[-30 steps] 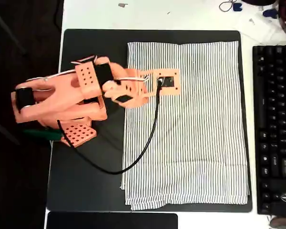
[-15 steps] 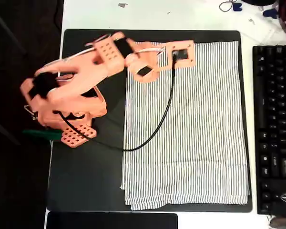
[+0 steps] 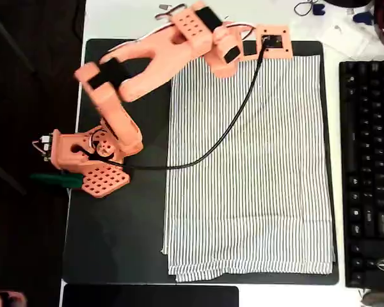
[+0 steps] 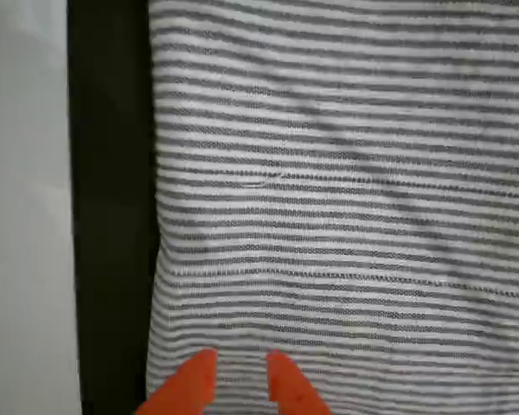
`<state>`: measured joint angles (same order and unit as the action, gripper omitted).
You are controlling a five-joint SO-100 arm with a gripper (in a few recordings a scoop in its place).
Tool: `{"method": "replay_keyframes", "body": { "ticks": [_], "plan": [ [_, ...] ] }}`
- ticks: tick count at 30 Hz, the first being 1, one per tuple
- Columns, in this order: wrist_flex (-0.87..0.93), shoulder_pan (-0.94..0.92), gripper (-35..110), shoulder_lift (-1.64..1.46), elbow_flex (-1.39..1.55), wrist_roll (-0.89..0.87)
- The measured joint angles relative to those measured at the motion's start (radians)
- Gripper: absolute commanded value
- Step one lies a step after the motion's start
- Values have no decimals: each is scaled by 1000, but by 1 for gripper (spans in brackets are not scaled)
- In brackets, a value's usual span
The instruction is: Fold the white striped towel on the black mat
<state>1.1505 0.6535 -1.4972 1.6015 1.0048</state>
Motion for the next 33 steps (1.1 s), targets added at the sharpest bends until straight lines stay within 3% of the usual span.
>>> {"method": "replay_keyframes", "body": {
  "ticks": [11,22,30,33],
  "plan": [
    [37,-17,21,272,-229,20],
    [-37,-40,22,402,-245,37],
    [-58,-31,0,422,-256,37],
    [-64,-28,0,422,-256,37]
  ]
}}
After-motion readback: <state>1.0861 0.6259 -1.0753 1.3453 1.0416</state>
